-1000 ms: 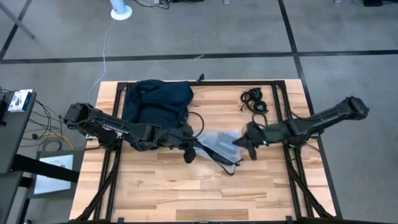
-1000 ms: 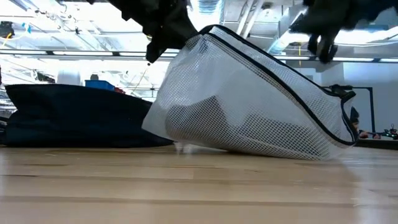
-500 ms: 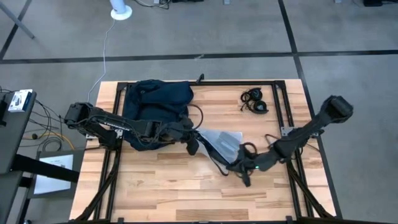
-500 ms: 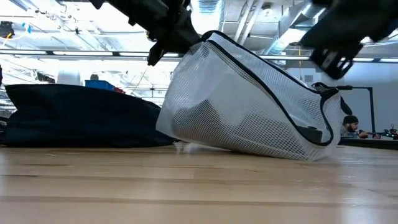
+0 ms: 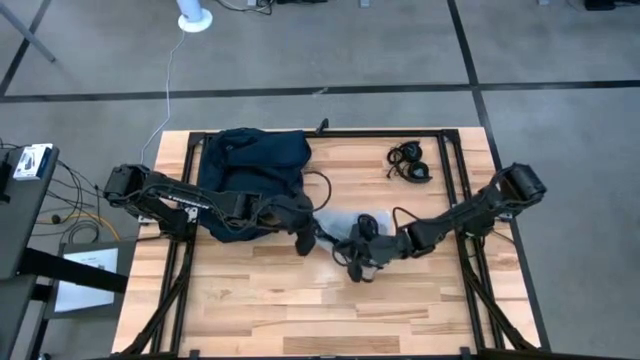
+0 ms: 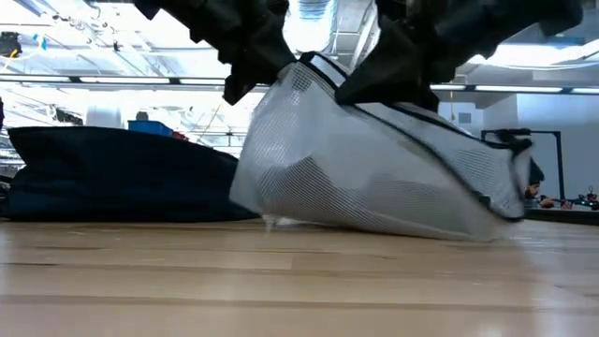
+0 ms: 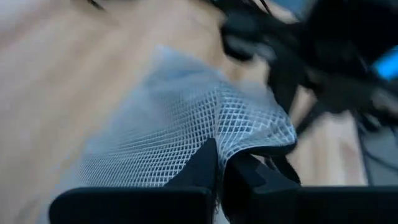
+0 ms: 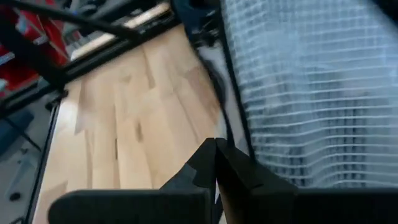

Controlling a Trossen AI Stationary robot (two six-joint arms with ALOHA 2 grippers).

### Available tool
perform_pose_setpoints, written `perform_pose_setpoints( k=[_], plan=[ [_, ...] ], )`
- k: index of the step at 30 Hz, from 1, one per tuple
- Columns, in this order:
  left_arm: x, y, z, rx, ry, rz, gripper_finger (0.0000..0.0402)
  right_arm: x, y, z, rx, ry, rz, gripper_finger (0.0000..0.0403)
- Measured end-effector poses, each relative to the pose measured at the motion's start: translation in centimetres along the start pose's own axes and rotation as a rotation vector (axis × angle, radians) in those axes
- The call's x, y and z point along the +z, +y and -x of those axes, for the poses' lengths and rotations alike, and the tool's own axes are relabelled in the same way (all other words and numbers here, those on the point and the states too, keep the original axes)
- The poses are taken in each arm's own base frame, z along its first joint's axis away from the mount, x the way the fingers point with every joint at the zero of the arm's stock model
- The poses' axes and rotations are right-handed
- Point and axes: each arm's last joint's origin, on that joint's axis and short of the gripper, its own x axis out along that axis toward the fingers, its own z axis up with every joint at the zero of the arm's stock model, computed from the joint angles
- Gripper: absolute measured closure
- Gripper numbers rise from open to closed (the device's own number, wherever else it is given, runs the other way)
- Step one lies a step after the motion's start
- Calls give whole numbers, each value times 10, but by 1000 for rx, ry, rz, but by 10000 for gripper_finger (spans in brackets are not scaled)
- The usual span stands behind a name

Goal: Unpack backpack
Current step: Remove the black calculator from the white zip lock bag

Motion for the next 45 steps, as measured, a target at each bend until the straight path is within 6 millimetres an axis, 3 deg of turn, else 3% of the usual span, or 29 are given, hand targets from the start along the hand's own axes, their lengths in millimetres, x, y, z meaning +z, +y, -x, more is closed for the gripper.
perform_pose_setpoints(
  k=[6, 10, 18, 25, 31, 36, 45],
  plan=[
    [-8, -15, 2, -129, 57, -139, 401, -8, -21, -4, -180, 91, 50, 403],
    [-13, -20, 3, -172, 87, -202, 401, -7, -18, 3, -163, 108, 100, 403],
    [-23, -13, 3, -98, 204, -165, 401, -18, -13, 26, -154, 261, 119, 403],
    [-22, -10, 3, -18, 171, -141, 401, -37, -13, 31, -195, 370, 183, 403],
    [-17, -13, 2, -43, 121, -137, 401, -38, -31, 35, -382, 408, -80, 395],
    [-13, -14, 2, -42, 61, -113, 401, -36, -40, 33, -424, 454, -239, 339],
    [-10, -16, 2, -51, 32, -142, 401, -19, -65, 19, -527, 372, -337, 188]
  ],
)
